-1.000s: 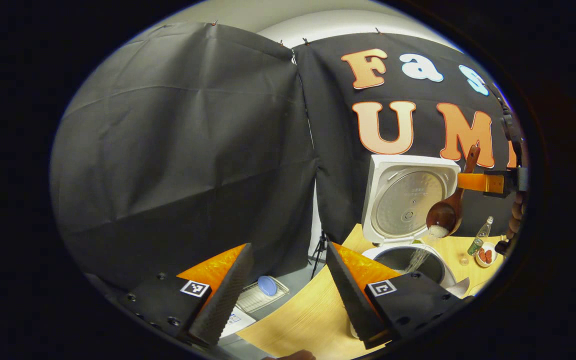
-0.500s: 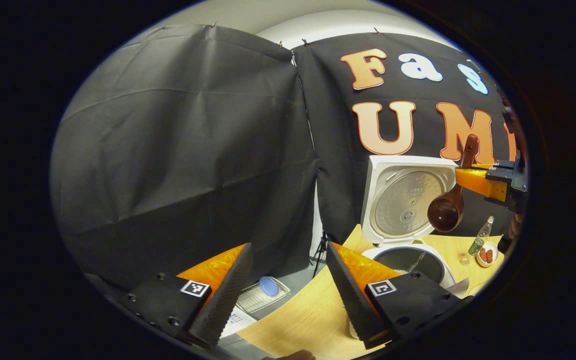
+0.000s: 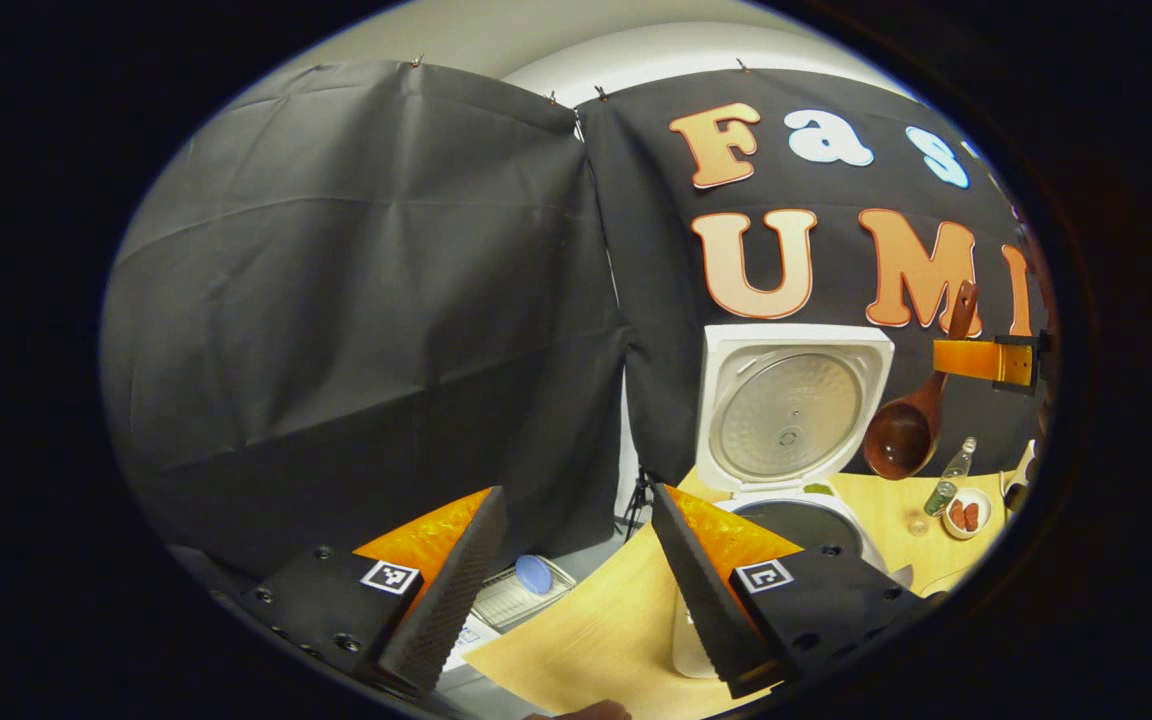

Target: Close the left gripper, press the button to open the rice cooker; take a wooden spoon from the chopstick holder with the right hand, scoop a spoonful of rice and pour it into the rice cooker, then put the wooden spoon back into the chopstick holder.

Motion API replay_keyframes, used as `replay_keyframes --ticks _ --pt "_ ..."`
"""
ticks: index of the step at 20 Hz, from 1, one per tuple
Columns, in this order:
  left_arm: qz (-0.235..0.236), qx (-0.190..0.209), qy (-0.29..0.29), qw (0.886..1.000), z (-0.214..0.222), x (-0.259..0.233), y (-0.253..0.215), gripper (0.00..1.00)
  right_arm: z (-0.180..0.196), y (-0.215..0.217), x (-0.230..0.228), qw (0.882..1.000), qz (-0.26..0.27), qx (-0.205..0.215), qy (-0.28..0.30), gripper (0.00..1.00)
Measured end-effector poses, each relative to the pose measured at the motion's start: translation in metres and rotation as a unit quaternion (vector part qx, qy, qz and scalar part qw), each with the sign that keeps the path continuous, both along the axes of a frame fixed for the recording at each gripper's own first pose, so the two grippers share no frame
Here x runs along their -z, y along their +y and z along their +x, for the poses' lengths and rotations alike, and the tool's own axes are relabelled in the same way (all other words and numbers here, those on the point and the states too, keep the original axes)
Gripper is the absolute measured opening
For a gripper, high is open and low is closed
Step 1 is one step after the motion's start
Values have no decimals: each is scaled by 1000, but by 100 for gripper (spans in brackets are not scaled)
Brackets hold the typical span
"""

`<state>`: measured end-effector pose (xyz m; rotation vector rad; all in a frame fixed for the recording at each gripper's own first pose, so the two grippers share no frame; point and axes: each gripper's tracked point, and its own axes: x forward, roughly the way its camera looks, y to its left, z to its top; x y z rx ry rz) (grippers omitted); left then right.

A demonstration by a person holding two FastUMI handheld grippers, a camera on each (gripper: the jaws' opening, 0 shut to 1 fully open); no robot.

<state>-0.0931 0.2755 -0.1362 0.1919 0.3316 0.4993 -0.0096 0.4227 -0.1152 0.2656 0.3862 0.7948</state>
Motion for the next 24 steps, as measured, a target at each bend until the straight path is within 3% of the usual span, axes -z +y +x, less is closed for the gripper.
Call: replay_keyframes --ticks 7,12,18,24 --pt "-11 21 -1 1000 3 4 -77 99 17 -133 45 996 -9 64 68 9" --pt "-5 38 -1 999 10 -2 -111 99 15 -232 92 986 -38 123 105 9" --pt "-7 37 -6 999 14 -11 -135 99 6 -339 149 966 -76 201 147 9" --pt "2 45 -3 999 21 -19 -153 99 -6 -414 198 940 -103 263 189 9"
